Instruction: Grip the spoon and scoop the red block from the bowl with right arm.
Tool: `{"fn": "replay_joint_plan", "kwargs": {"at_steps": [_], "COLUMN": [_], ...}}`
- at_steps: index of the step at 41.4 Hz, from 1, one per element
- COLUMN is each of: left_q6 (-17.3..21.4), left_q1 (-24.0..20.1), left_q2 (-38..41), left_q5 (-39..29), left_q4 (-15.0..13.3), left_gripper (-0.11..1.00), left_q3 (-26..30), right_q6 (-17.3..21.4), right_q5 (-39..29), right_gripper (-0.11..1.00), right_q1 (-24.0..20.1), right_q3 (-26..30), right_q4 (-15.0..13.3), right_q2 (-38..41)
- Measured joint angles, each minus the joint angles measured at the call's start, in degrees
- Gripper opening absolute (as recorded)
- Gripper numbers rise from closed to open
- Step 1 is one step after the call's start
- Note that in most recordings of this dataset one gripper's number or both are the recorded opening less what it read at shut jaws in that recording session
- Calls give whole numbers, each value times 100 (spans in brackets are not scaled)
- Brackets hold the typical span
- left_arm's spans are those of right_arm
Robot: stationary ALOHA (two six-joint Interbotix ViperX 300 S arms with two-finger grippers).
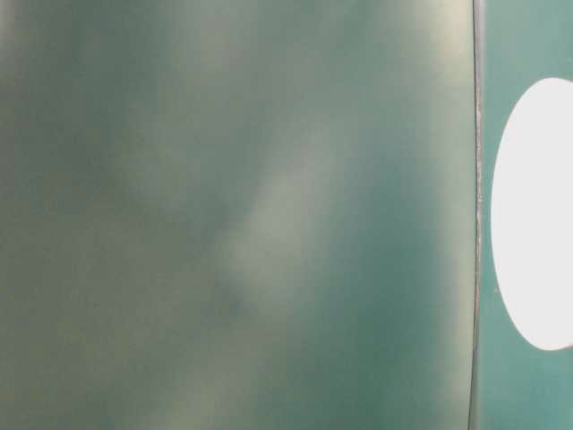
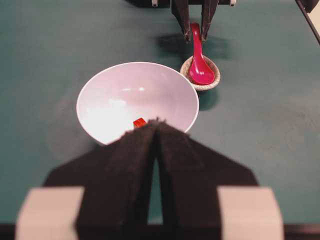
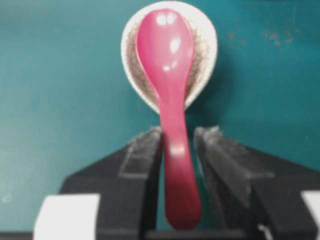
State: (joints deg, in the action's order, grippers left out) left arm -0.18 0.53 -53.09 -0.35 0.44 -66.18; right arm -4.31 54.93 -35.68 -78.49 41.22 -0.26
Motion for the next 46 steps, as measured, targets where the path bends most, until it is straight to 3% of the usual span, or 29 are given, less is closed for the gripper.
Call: {"fn": "replay_joint_plan", "kwargs": {"at_steps": [19, 29, 46], "left_q6": [-9, -9, -18], "left_q1": [0, 0, -9], "left_q2": [0, 0, 0], "left_q5": [-26, -44, -88], "left_q4": [-9, -9, 0], "left_gripper": [0, 0, 0], "left_q3": [9, 0, 0], "right_q6": [0, 9, -44], "right_q5": [0, 0, 0], "right_gripper": [38, 23, 23], "right_q1": [0, 0, 0], "right_q3": [-9, -9, 26], "right_q4": [53, 105, 105], "right_q2": [0, 0, -185]}}
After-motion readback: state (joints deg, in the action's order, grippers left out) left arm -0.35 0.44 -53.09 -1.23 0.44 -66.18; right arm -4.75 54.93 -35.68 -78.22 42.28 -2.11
